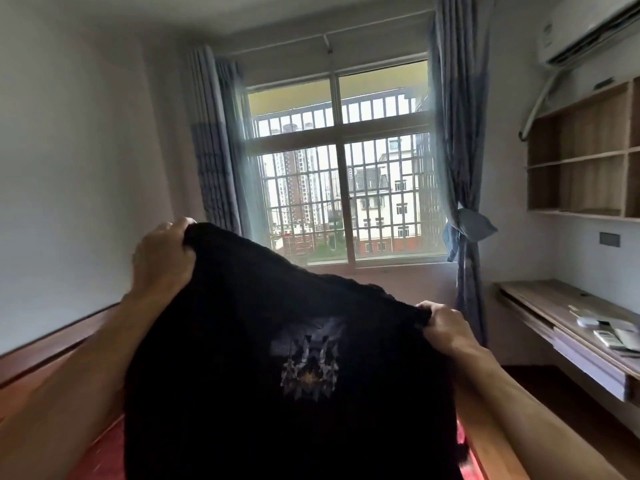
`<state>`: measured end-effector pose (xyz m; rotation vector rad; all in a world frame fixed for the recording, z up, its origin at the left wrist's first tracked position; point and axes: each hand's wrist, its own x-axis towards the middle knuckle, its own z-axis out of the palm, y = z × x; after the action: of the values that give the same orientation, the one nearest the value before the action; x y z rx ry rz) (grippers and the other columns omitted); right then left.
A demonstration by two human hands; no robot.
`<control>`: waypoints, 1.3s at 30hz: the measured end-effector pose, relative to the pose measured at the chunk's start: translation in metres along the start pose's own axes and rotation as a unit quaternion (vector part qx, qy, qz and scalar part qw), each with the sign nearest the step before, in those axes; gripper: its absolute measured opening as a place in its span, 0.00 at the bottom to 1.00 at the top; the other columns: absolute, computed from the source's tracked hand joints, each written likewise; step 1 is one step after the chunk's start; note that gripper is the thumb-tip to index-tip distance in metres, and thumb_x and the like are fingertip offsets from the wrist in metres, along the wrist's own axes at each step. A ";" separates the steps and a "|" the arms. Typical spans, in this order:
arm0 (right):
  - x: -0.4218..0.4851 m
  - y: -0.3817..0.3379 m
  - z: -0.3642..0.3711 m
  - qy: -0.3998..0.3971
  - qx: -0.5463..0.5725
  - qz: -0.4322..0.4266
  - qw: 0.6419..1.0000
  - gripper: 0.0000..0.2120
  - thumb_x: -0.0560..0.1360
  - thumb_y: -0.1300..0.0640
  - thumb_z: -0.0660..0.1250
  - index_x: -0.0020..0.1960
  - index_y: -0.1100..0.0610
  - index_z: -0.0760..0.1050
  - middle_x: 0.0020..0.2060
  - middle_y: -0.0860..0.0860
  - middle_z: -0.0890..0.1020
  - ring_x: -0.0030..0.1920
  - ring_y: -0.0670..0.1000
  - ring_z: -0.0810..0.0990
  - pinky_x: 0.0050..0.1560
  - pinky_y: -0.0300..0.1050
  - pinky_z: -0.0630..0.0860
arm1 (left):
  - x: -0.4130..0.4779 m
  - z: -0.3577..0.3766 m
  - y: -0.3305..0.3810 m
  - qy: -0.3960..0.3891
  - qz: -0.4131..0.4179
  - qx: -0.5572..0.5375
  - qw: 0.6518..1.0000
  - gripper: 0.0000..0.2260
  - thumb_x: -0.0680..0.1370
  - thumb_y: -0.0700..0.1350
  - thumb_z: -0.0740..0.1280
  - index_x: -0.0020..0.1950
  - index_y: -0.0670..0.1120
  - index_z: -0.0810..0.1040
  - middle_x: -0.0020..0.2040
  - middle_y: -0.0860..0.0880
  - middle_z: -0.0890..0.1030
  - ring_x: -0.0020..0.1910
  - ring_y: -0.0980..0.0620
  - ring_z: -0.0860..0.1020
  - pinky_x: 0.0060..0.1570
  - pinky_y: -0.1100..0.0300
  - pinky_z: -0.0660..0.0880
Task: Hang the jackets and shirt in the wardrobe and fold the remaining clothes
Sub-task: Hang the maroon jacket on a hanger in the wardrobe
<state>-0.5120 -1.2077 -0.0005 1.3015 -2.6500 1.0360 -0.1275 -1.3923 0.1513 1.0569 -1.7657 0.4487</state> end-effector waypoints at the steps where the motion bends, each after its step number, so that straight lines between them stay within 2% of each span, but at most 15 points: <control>1: 0.000 -0.004 -0.001 -0.010 0.012 -0.004 1.000 0.13 0.74 0.53 0.67 0.57 0.42 0.79 0.52 0.51 0.84 0.55 0.57 0.81 0.53 0.47 0.76 | 0.002 -0.002 -0.006 -0.018 -0.010 -0.004 1.000 0.19 0.73 0.34 0.63 0.63 0.46 0.78 0.50 0.35 0.81 0.49 0.31 0.79 0.51 0.41 0.76; 5: 0.002 -0.028 0.004 -0.047 0.062 0.011 0.997 0.05 0.70 0.54 0.66 0.42 0.52 0.80 0.40 0.51 0.84 0.43 0.55 0.81 0.44 0.45 0.79 | 0.007 -0.007 -0.035 -0.186 -0.081 -0.022 0.979 0.14 0.73 0.39 0.64 0.56 0.49 0.81 0.49 0.39 0.83 0.50 0.36 0.79 0.53 0.50 0.75; 7: -0.002 -0.040 0.005 -0.095 0.065 0.033 0.993 0.10 0.63 0.50 0.66 0.35 0.57 0.78 0.32 0.51 0.83 0.36 0.54 0.82 0.36 0.44 0.77 | 0.004 -0.014 -0.049 -0.269 -0.112 0.007 0.957 0.09 0.73 0.41 0.64 0.50 0.49 0.82 0.48 0.42 0.84 0.48 0.40 0.79 0.49 0.54 0.75; 9: -0.006 -0.055 0.001 -0.158 0.046 0.060 0.985 0.13 0.61 0.48 0.67 0.36 0.58 0.79 0.31 0.52 0.84 0.32 0.53 0.82 0.33 0.42 0.75 | -0.003 -0.023 -0.059 -0.333 -0.136 0.038 0.932 0.08 0.74 0.43 0.64 0.47 0.47 0.82 0.47 0.43 0.83 0.46 0.44 0.79 0.46 0.56 0.74; 12: -0.015 -0.075 0.005 -0.245 -0.005 0.074 0.967 0.16 0.60 0.46 0.69 0.39 0.57 0.82 0.34 0.51 0.86 0.34 0.52 0.84 0.36 0.41 0.78 | -0.020 -0.042 -0.070 -0.416 -0.208 0.007 0.885 0.09 0.74 0.46 0.69 0.47 0.42 0.83 0.46 0.41 0.84 0.45 0.43 0.82 0.46 0.54 0.78; 16: -0.036 -0.100 0.032 -0.233 0.001 0.071 0.970 0.18 0.59 0.44 0.69 0.39 0.57 0.81 0.34 0.52 0.85 0.35 0.54 0.85 0.35 0.41 0.78 | -0.049 -0.082 -0.078 -0.493 -0.277 -0.109 0.818 0.23 0.65 0.55 0.78 0.56 0.46 0.82 0.51 0.44 0.85 0.50 0.44 0.84 0.53 0.49 0.82; 18: -0.052 -0.116 0.045 -0.221 0.031 0.061 0.973 0.18 0.60 0.43 0.68 0.40 0.57 0.81 0.37 0.53 0.85 0.37 0.56 0.84 0.38 0.42 0.79 | -0.067 -0.101 -0.079 -0.478 -0.297 -0.133 0.816 0.24 0.65 0.57 0.80 0.58 0.50 0.83 0.53 0.46 0.85 0.53 0.46 0.84 0.51 0.52 0.81; 21: -0.076 -0.139 0.051 -0.267 0.076 0.007 0.961 0.19 0.61 0.42 0.66 0.40 0.57 0.81 0.38 0.53 0.85 0.38 0.56 0.84 0.42 0.45 0.80 | -0.092 -0.123 -0.077 -0.382 -0.345 -0.118 0.849 0.15 0.68 0.53 0.80 0.46 0.44 0.85 0.46 0.44 0.86 0.44 0.46 0.85 0.41 0.57 0.80; 24: -0.100 -0.165 0.047 -0.358 0.133 -0.053 0.923 0.17 0.64 0.45 0.68 0.40 0.59 0.82 0.34 0.53 0.84 0.32 0.54 0.82 0.34 0.41 0.76 | -0.118 -0.145 -0.081 -0.289 -0.401 -0.035 0.869 0.21 0.70 0.56 0.78 0.48 0.39 0.82 0.51 0.40 0.84 0.49 0.42 0.82 0.50 0.54 0.79; 26: -0.118 -0.185 0.046 -0.431 0.190 -0.065 0.880 0.20 0.63 0.46 0.71 0.46 0.61 0.82 0.38 0.55 0.85 0.34 0.56 0.83 0.38 0.44 0.80 | -0.137 -0.164 -0.084 -0.268 -0.453 -0.029 0.850 0.27 0.71 0.58 0.76 0.58 0.37 0.79 0.59 0.39 0.80 0.56 0.39 0.79 0.57 0.51 0.77; 29: -0.150 -0.221 0.053 -0.487 0.285 -0.057 0.823 0.28 0.58 0.45 0.76 0.54 0.61 0.83 0.47 0.59 0.86 0.49 0.60 0.86 0.57 0.57 0.81 | -0.160 -0.201 -0.082 -0.253 -0.514 -0.074 0.816 0.27 0.74 0.54 0.74 0.64 0.37 0.76 0.63 0.41 0.78 0.61 0.38 0.78 0.60 0.49 0.75; 33: -0.209 -0.273 0.051 -0.484 0.386 -0.082 0.781 0.22 0.65 0.48 0.77 0.52 0.61 0.82 0.45 0.57 0.87 0.45 0.57 0.87 0.52 0.53 0.83 | -0.179 -0.245 -0.069 -0.229 -0.543 -0.114 0.799 0.26 0.73 0.54 0.74 0.64 0.38 0.77 0.66 0.40 0.77 0.65 0.39 0.76 0.67 0.43 0.72; 35: -0.240 -0.298 0.051 -0.476 0.426 -0.096 0.763 0.19 0.67 0.49 0.77 0.49 0.62 0.81 0.43 0.57 0.87 0.43 0.56 0.86 0.49 0.51 0.84 | -0.184 -0.264 -0.061 -0.215 -0.551 -0.115 0.798 0.22 0.72 0.52 0.75 0.58 0.39 0.78 0.62 0.41 0.79 0.61 0.40 0.79 0.63 0.45 0.76; 37: -0.274 -0.323 0.053 -0.469 0.459 -0.118 0.745 0.19 0.66 0.49 0.78 0.47 0.64 0.82 0.41 0.59 0.86 0.42 0.56 0.86 0.49 0.54 0.84 | -0.188 -0.281 -0.058 -0.197 -0.556 -0.139 0.796 0.17 0.71 0.49 0.75 0.54 0.39 0.81 0.52 0.41 0.84 0.49 0.44 0.83 0.50 0.52 0.81; 39: -0.308 -0.348 0.055 -0.469 0.470 -0.151 0.733 0.19 0.65 0.49 0.78 0.45 0.64 0.82 0.39 0.57 0.86 0.39 0.56 0.86 0.45 0.50 0.84 | -0.192 -0.299 -0.060 -0.179 -0.551 -0.172 0.797 0.12 0.73 0.47 0.73 0.50 0.40 0.82 0.44 0.42 0.84 0.39 0.47 0.84 0.38 0.58 0.79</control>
<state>-0.0488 -1.1741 0.0621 2.9979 -2.0544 2.2540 0.1135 -1.1287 0.1038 1.7296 -1.1435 -0.8158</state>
